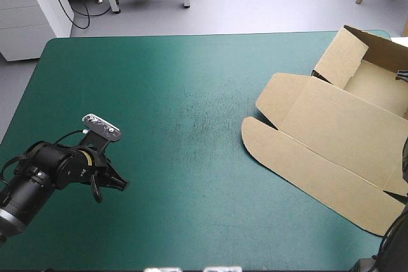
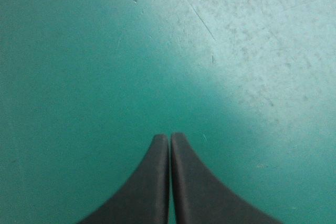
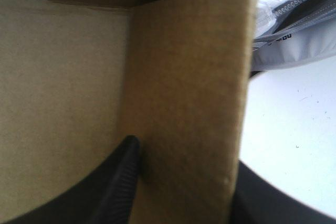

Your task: Fold the box

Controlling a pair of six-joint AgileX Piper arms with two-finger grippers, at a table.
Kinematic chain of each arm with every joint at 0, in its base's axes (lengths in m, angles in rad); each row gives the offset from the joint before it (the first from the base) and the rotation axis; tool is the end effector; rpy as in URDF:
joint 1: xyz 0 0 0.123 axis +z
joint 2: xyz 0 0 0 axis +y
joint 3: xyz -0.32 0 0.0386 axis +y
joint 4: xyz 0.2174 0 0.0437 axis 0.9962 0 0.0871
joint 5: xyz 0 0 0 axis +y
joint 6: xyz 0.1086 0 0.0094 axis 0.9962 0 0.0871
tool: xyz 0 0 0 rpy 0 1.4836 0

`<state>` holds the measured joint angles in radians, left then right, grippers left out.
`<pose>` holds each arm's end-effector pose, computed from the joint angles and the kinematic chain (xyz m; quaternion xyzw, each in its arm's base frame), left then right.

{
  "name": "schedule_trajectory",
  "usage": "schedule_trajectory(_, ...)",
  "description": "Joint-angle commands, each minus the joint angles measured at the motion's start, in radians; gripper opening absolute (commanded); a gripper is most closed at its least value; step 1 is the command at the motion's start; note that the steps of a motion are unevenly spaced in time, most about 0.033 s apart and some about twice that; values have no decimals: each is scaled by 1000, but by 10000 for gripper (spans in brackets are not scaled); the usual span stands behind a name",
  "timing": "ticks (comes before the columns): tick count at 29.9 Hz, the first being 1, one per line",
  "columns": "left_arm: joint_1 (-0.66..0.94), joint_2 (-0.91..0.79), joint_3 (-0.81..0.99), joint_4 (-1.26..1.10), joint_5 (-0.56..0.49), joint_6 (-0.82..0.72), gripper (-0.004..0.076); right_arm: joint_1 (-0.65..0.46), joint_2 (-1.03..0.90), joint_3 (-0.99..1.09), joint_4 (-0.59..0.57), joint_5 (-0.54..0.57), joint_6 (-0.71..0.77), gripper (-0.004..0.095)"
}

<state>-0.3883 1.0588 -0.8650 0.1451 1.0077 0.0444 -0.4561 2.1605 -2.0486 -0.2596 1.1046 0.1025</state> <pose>0.1408 -0.0432 0.3250 0.2318 0.9437 0.0288 0.2341 0.4177 -0.2328 0.2913 0.2365 0.9387 -0.1618 0.1916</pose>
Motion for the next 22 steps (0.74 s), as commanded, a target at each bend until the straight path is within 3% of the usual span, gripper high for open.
schedule_trajectory(1, -5, -18, -24, 10, -35, -9, -10, -11, -59, -26, -41, -30, -30, 676)
schedule_trajectory(4, -5, -18, -24, 10, -35, -9, -10, -11, -59, -26, -41, -30, -28, 873)
schedule_trajectory(6, -5, -18, -24, 10, -37, -9, -10, -11, -59, -27, -41, -26, -23, 910)
schedule_trajectory(22, -5, -18, -24, 10, -41, -9, -10, -9, -191, -151, 173, 45, -108, 693)
